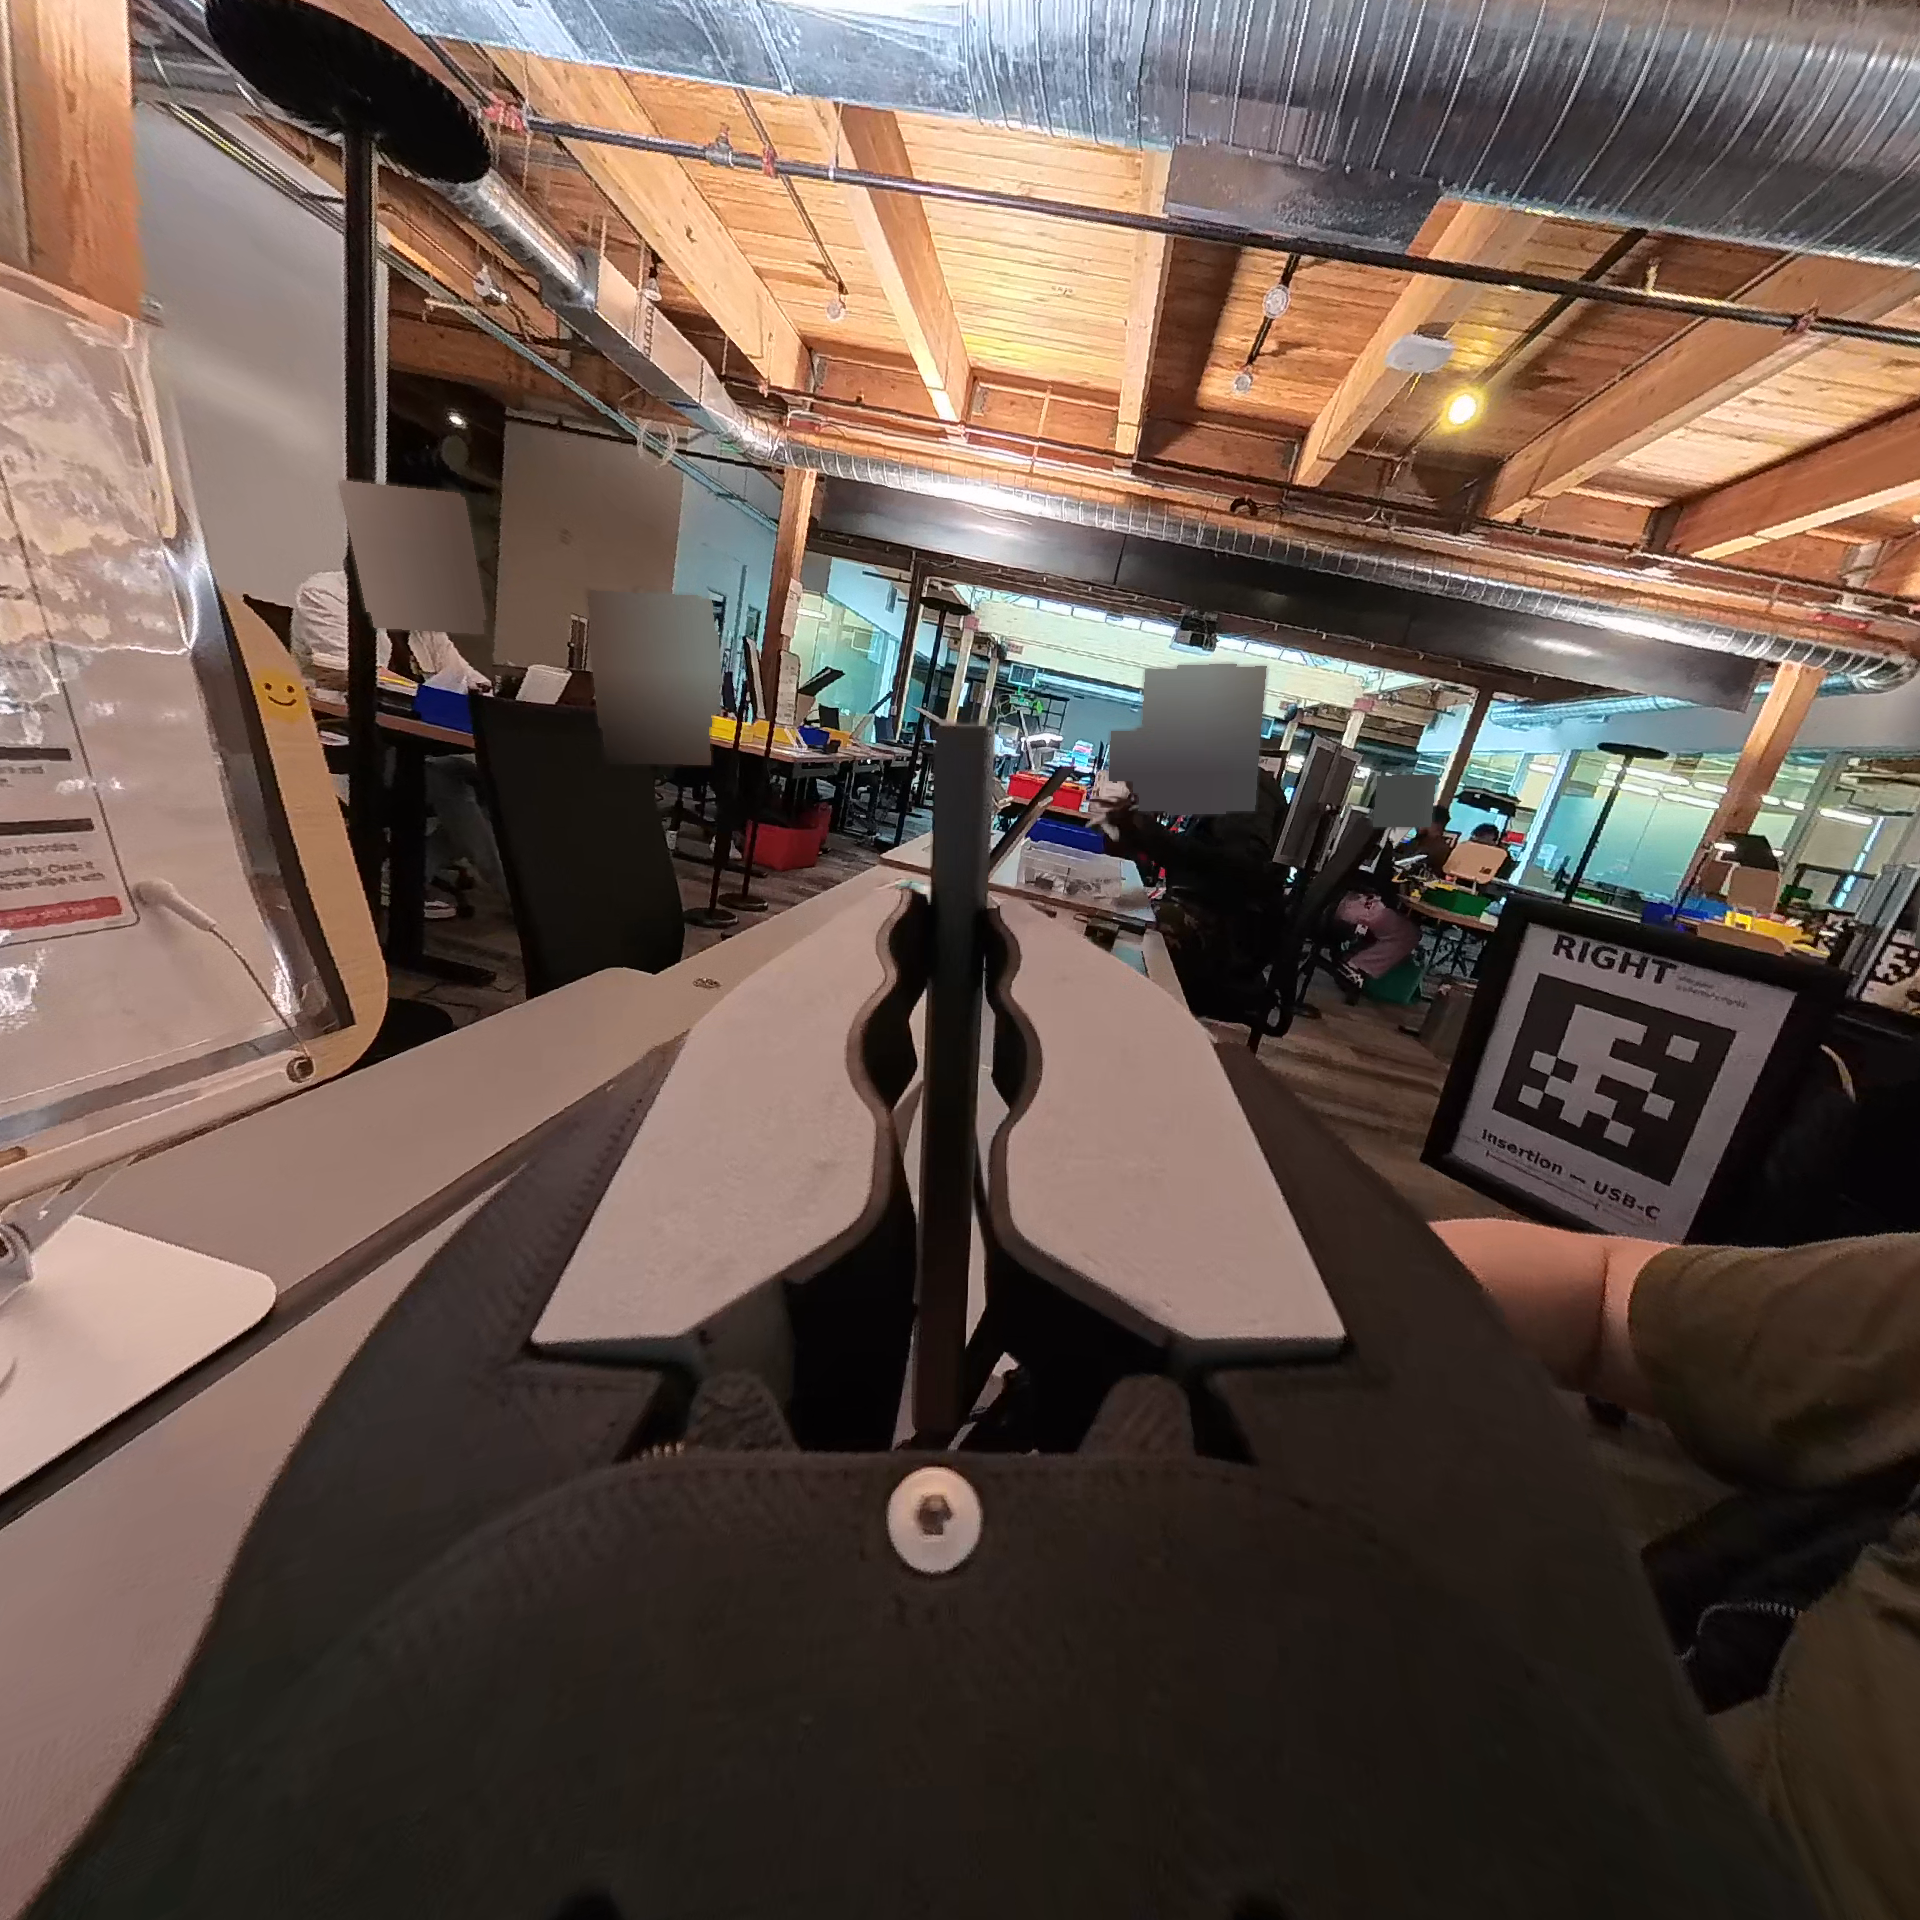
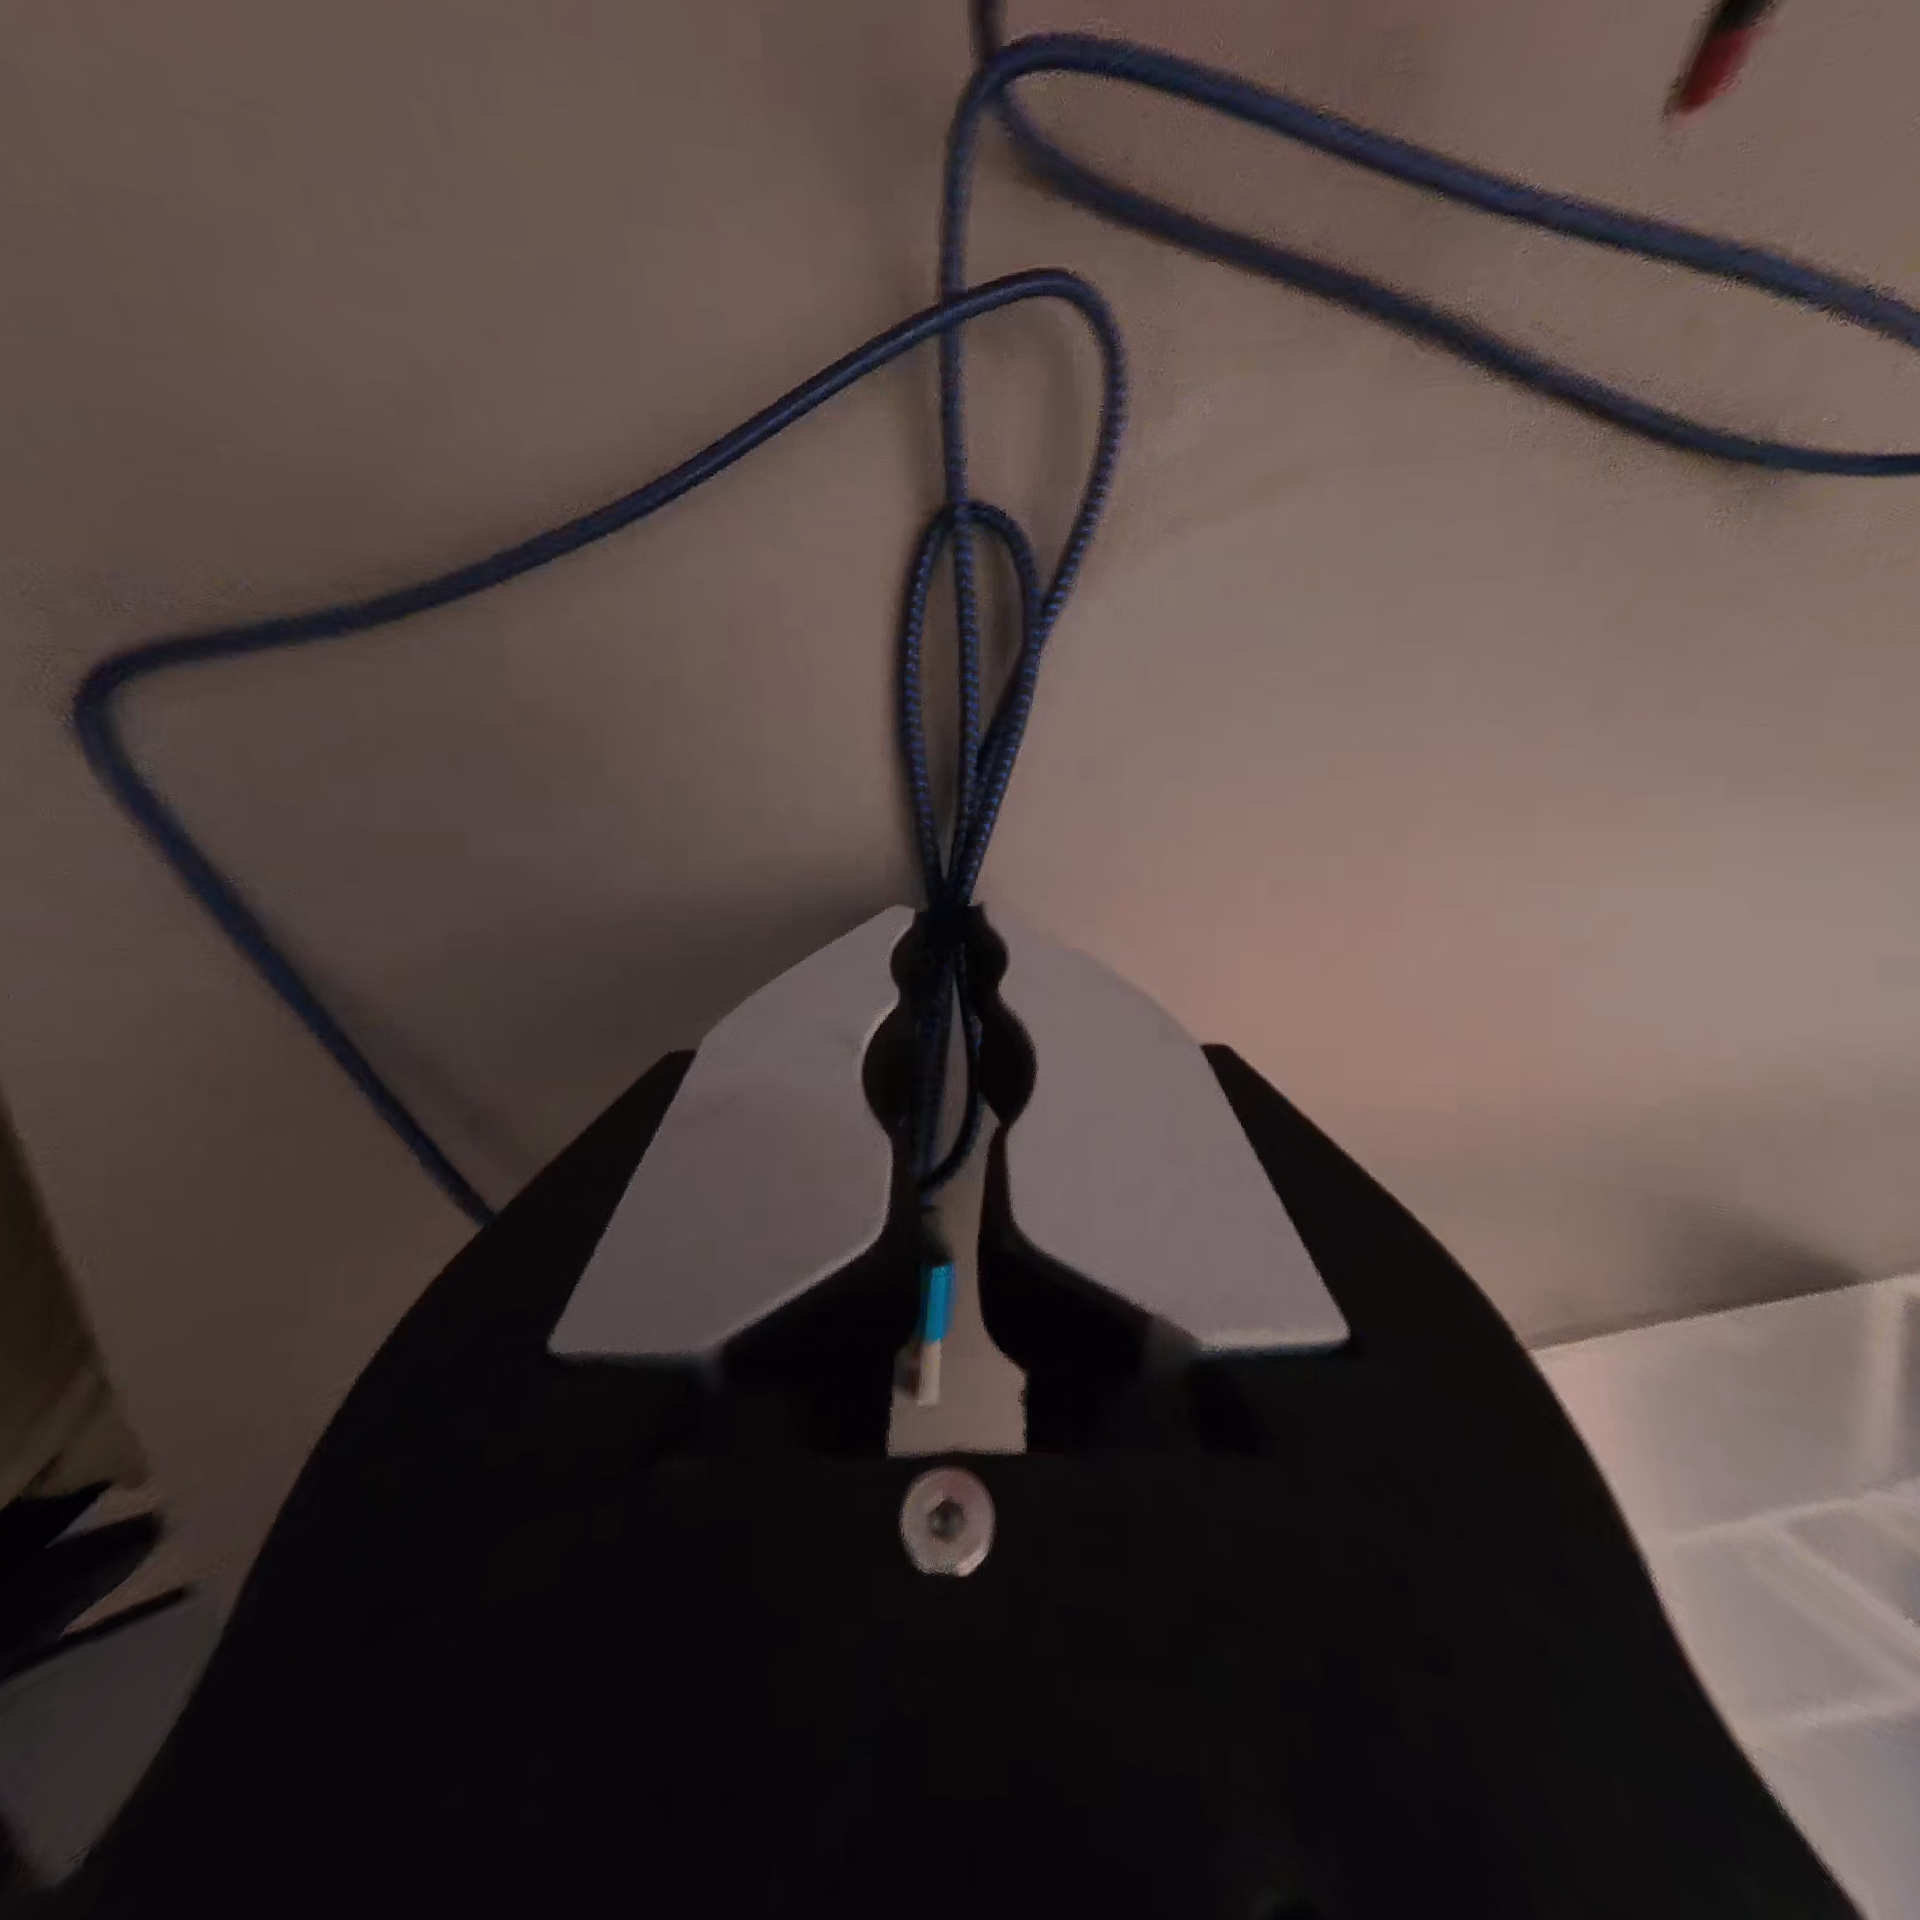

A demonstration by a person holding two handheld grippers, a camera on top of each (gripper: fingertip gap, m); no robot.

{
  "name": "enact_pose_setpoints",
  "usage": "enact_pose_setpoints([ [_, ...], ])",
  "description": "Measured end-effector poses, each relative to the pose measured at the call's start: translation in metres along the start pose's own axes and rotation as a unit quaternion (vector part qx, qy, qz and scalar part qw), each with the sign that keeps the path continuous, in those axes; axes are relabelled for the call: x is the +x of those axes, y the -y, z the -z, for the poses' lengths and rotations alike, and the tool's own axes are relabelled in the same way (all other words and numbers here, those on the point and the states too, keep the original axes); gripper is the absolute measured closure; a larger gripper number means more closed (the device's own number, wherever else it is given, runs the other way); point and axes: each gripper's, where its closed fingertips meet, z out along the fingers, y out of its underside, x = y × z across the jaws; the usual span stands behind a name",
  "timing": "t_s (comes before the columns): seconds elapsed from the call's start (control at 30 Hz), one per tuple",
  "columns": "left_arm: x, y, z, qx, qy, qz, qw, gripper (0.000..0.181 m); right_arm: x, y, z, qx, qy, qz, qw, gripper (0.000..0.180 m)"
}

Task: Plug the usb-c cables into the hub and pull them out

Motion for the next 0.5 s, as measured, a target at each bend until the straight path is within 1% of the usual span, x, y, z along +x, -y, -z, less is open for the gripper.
enact_pose_setpoints([
  [0.03,0.001,-0.002,-0.002,-0.004,-0.002,0.001,1.000,0.171,0.007,0.007,0.002,0.014,-0.023,0.011,1.000,0.175],
  [0.1,0.002,-0.008,-0.006,-0.016,-0.004,0.006,1.000,0.171,0.016,0.028,0.010,0.058,-0.052,0.030,0.997,0.176],
  [0.17,0.002,-0.015,-0.012,-0.031,-0.004,0.011,0.999,0.171,0.033,0.045,0.020,0.093,-0.100,0.025,0.990,0.176],
  [0.2,0.003,-0.020,-0.015,-0.039,-0.006,0.012,0.999,0.171,0.038,0.052,0.022,0.107,-0.109,0.016,0.988,0.176],
  [0.33,0.006,-0.042,-0.028,-0.090,-0.006,0.006,0.996,0.171,0.056,0.058,0.017,0.140,-0.127,-0.042,0.981,0.175],
  [0.37,0.006,-0.050,-0.032,-0.108,-0.001,0.002,0.994,0.171,0.061,0.057,0.016,0.150,-0.138,-0.056,0.977,0.171],
  [0.4,0.004,-0.058,-0.035,-0.128,0.007,-0.002,0.992,0.171,0.063,0.055,0.015,0.153,-0.139,-0.068,0.976,0.162],
  [0.43,0.003,-0.067,-0.038,-0.146,0.011,-0.005,0.989,0.171,0.063,0.052,0.016,0.156,-0.134,-0.079,0.975,0.159],
  [0.5,0.002,-0.080,-0.044,-0.162,0.012,-0.002,0.987,0.171,0.062,0.052,0.026,0.185,-0.136,-0.092,0.969,0.147],
])
